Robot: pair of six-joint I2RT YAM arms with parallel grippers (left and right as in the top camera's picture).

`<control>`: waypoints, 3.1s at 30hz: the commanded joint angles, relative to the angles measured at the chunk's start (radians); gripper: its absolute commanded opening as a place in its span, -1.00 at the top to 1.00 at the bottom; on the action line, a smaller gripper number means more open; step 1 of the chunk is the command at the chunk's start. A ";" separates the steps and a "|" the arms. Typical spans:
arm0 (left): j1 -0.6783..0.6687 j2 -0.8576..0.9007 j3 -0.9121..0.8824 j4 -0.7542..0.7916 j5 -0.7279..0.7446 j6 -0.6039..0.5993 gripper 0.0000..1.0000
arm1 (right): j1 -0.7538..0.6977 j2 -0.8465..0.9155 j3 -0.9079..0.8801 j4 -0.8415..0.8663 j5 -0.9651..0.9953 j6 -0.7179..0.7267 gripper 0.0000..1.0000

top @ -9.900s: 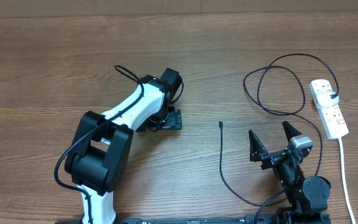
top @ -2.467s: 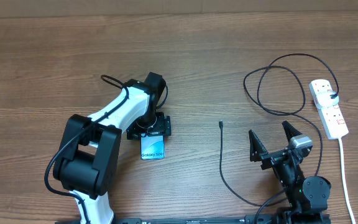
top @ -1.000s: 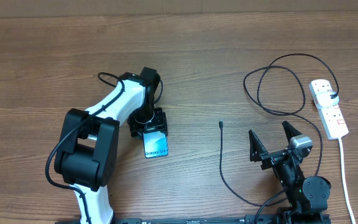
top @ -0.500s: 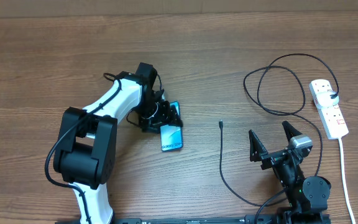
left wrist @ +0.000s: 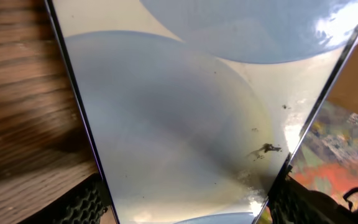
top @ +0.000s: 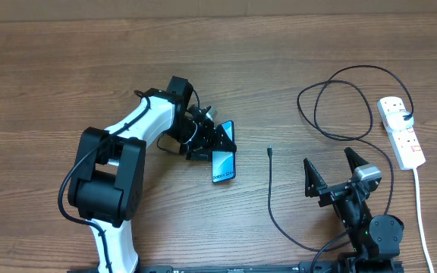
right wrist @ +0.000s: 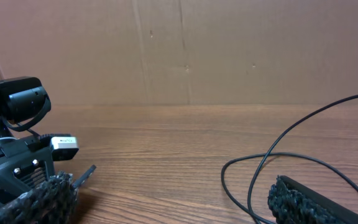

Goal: Plug charger to phone and switch on socket
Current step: 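Rotate the phone so its charging port faces right, then move the right gripper to the phone's edge beside the left gripper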

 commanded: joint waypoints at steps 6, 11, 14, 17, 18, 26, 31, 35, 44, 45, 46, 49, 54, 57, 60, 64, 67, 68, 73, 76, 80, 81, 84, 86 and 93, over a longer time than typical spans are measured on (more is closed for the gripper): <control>-0.006 0.003 0.006 -0.001 0.111 0.040 -0.36 | 0.005 -0.007 -0.010 0.010 -0.056 0.087 -1.00; -0.006 0.003 0.006 0.019 0.111 0.019 -0.36 | 0.005 -0.006 -0.010 0.010 -0.060 0.252 -1.00; -0.007 0.003 0.006 0.022 0.111 0.002 -0.36 | 0.005 -0.006 -0.010 0.032 -0.059 0.266 -1.00; -0.008 0.003 0.006 0.030 0.112 0.002 -0.36 | 0.005 -0.005 -0.009 0.011 -0.148 0.266 -1.00; -0.008 0.003 0.006 0.030 0.118 0.002 -0.36 | 0.005 -0.005 -0.004 0.009 -0.163 0.266 -1.00; -0.006 0.003 0.006 0.029 0.131 0.019 -0.38 | -0.010 0.092 0.281 -0.270 -0.083 0.257 -1.00; -0.006 0.003 0.006 0.030 0.129 0.020 -0.36 | -0.010 0.337 0.593 -0.542 -0.083 0.134 -1.00; -0.006 0.003 0.006 0.030 0.129 0.020 -0.36 | -0.010 0.587 0.859 -0.775 -0.085 0.073 -1.00; -0.006 0.003 0.006 0.030 0.129 0.020 -0.39 | -0.010 0.995 1.183 -0.953 -0.254 0.080 -0.93; -0.006 0.003 0.006 0.030 0.129 0.020 -0.38 | -0.009 1.028 1.183 -0.959 -0.283 0.087 -0.32; -0.006 0.003 0.006 0.031 0.129 0.020 -0.38 | -0.008 1.054 1.182 -0.975 -0.303 0.108 -0.08; -0.006 0.003 0.006 0.031 0.129 0.020 -0.38 | 0.018 1.148 1.180 -1.047 -0.312 0.132 0.11; -0.010 0.003 0.006 0.029 0.129 0.020 -0.37 | 0.107 1.291 1.180 -1.035 -0.310 0.133 0.05; -0.010 0.003 0.006 0.030 0.129 0.020 -0.37 | 0.172 1.375 1.180 -1.004 -0.309 0.133 -0.12; -0.010 0.003 0.006 0.031 0.129 0.020 -0.37 | 0.237 1.468 1.180 -0.961 -0.309 0.133 -0.66; -0.009 0.003 0.006 0.030 0.130 0.016 -0.37 | 0.294 1.551 1.180 -0.916 -0.309 0.154 -0.68; -0.006 0.003 0.006 0.029 0.138 0.015 -0.38 | 0.327 1.595 1.180 -0.861 -0.309 0.213 -0.65; -0.006 0.003 0.006 0.029 0.138 0.014 -0.39 | 0.338 1.608 1.180 -0.843 -0.309 0.222 -0.64; -0.006 0.003 0.006 0.030 0.162 0.008 -0.39 | 0.388 1.634 1.180 -0.801 -0.299 0.241 -0.56; -0.002 0.003 0.006 0.034 0.198 0.008 -0.40 | 0.424 1.634 1.180 -0.790 -0.185 0.332 -0.50; 0.000 0.003 0.006 0.033 0.235 0.009 -0.40 | 0.477 1.634 1.172 -0.772 -0.094 0.417 -0.36; 0.000 0.003 0.006 0.034 0.241 0.009 -0.40 | 0.485 1.634 1.167 -0.762 -0.090 0.432 -0.30; 0.001 0.003 0.006 0.034 0.249 0.009 -0.43 | 0.510 1.634 1.143 -0.724 -0.061 0.491 -0.15; 0.001 0.003 0.006 0.035 0.262 0.017 -0.45 | 0.523 1.634 1.118 -0.694 -0.031 0.538 -0.09; 0.001 0.003 0.006 0.040 0.320 0.045 -0.46 | 0.539 1.634 1.062 -0.607 -0.039 0.572 0.08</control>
